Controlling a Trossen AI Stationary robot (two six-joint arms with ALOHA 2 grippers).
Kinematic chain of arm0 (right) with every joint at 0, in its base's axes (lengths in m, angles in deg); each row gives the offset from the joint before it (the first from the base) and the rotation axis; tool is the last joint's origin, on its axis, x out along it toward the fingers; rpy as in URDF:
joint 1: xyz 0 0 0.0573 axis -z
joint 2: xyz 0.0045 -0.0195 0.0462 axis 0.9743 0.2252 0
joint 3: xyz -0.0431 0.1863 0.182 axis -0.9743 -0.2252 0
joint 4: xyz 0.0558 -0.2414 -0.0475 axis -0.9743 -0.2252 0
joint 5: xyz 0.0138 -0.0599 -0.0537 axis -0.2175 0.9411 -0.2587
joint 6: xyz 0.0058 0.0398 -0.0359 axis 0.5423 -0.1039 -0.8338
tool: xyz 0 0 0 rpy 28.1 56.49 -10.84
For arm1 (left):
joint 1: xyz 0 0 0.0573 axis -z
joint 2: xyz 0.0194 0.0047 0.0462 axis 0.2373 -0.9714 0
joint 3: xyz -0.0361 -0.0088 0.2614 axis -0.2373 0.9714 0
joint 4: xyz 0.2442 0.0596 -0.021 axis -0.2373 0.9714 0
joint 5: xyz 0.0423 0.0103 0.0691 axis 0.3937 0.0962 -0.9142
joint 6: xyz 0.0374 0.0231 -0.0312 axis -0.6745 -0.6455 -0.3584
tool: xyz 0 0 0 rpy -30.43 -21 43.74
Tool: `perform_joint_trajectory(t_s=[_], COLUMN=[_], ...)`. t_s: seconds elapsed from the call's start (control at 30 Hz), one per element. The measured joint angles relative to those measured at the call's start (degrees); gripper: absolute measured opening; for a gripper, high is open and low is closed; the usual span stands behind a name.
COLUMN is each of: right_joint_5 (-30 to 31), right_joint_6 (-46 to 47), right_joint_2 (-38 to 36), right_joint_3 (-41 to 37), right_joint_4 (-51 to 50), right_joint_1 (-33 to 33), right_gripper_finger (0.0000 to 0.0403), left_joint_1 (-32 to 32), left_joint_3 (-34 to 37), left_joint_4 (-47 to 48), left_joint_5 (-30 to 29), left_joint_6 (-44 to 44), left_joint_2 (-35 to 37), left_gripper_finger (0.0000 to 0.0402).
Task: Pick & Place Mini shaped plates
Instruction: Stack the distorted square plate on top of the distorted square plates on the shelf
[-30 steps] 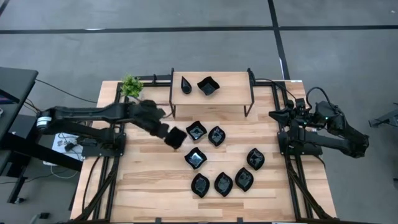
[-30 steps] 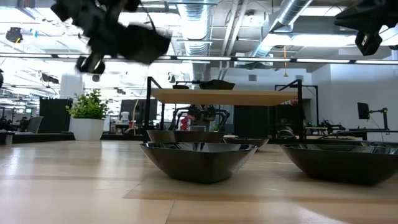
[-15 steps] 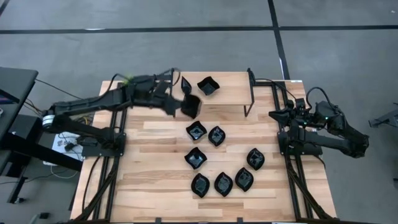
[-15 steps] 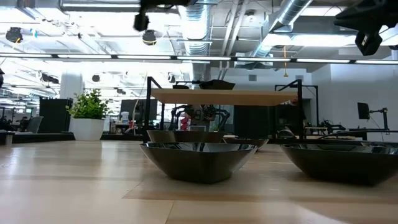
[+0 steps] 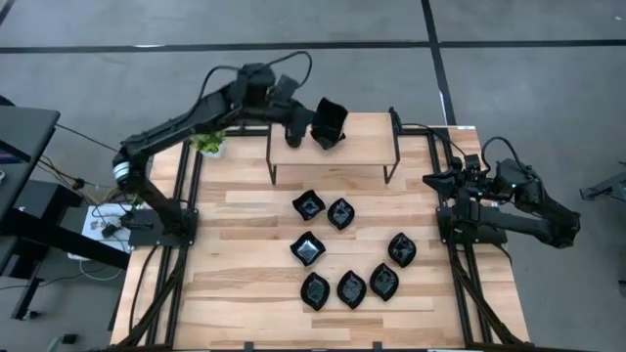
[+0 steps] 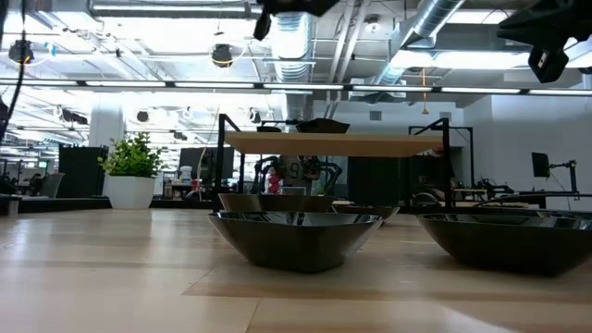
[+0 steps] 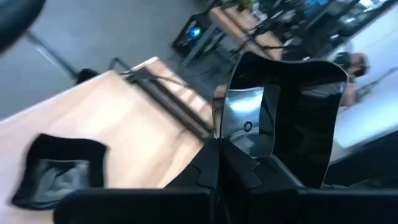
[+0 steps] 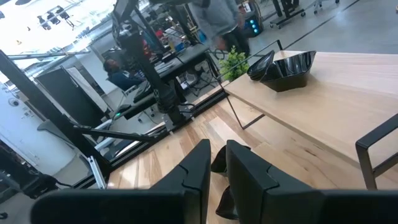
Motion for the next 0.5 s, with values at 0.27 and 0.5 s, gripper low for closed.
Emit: perform_joint_trajectory(t_s=[0.27, 0.5], right_joint_5=[0.0, 0.0], right_joint_6=[0.0, 0.0], right_joint_2=[0.0, 0.0], right_joint_3=[0.0, 0.0], right_joint_4=[0.0, 0.0], right_joint_1=[0.0, 0.0], right_gripper_finger=[0.0048, 0.0048], left_joint_1=[-3.7, -6.2], left_joint_3=[-14.6, -18.7], left_joint_4=[11.6, 14.2], left_joint_5=[0.0, 0.1], left_joint_6=[-4.2, -5.6], left_joint_2=[-9.5, -14.4], left_gripper_finger=[0.0003, 0.0003])
